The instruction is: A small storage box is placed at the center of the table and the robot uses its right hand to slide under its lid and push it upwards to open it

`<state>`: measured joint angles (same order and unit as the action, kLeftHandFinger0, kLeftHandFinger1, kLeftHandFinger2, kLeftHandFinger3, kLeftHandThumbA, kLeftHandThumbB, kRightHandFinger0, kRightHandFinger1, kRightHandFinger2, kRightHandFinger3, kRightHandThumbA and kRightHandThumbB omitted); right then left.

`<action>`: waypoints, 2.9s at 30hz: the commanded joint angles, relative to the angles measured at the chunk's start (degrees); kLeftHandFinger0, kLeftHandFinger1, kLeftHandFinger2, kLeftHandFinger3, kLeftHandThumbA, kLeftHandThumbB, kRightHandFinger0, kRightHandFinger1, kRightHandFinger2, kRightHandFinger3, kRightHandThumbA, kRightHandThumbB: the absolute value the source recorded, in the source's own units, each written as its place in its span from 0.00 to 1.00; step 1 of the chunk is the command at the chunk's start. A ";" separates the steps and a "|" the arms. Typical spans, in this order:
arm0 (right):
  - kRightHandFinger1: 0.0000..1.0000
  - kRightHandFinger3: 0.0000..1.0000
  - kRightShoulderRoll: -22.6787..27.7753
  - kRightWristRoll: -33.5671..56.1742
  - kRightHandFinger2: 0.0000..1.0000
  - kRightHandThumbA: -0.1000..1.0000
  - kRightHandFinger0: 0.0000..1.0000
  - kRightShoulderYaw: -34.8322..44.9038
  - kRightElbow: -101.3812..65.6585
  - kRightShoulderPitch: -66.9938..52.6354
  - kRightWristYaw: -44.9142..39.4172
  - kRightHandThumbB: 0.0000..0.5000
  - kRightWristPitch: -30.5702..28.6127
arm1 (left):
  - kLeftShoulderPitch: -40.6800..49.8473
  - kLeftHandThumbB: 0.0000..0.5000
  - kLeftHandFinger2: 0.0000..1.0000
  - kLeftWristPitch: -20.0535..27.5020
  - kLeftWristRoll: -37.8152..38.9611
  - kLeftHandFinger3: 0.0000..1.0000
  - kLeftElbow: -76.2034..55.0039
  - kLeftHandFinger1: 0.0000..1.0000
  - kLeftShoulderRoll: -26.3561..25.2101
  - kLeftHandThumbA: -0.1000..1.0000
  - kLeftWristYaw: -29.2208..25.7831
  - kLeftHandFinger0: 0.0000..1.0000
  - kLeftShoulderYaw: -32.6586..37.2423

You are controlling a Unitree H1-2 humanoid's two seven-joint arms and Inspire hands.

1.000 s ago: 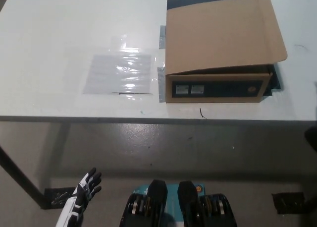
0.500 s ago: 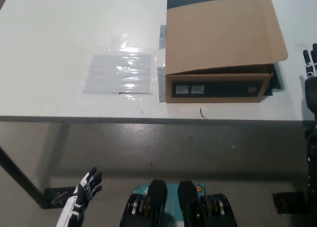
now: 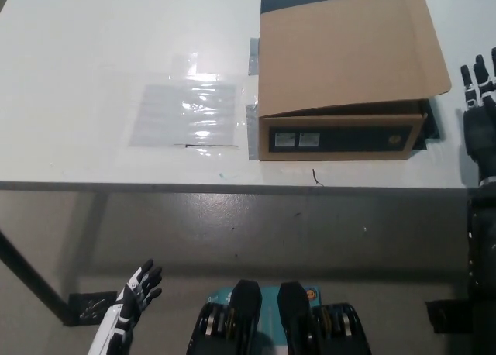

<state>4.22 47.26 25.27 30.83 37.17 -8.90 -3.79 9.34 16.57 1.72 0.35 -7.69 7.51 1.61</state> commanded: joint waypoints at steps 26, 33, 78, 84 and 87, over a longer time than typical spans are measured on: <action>1.00 1.00 -4.63 -3.64 1.00 1.00 1.00 -2.85 -3.28 3.49 -0.70 0.75 -0.46 | -0.77 0.66 1.00 2.59 1.42 1.00 -0.05 1.00 -1.27 1.00 1.42 1.00 0.11; 1.00 1.00 -4.84 -4.10 1.00 1.00 1.00 -3.75 -8.96 3.07 1.28 0.75 1.50 | -0.75 0.60 1.00 2.97 1.48 1.00 -0.05 1.00 -1.16 1.00 1.58 1.00 0.19; 1.00 1.00 -14.78 -3.95 1.00 1.00 1.00 -6.40 -7.74 10.60 3.10 0.75 3.06 | -0.63 0.59 1.00 2.96 0.95 1.00 0.42 1.00 -1.07 1.00 1.83 1.00 0.39; 1.00 1.00 -14.74 -10.72 1.00 1.00 1.00 -12.13 -5.35 12.81 2.94 0.72 2.09 | -0.80 0.60 1.00 3.37 0.96 1.00 0.82 1.00 -1.08 1.00 1.82 1.00 0.63; 1.00 1.00 -14.23 -16.61 1.00 1.00 1.00 -16.27 -0.91 14.31 3.81 0.71 0.82 | -0.55 0.57 1.00 3.23 1.16 1.00 0.59 1.00 -1.19 1.00 1.94 1.00 0.68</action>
<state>-9.92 38.74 13.25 27.52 46.98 -5.58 -1.14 9.08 17.98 2.82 1.74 -8.24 8.80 2.23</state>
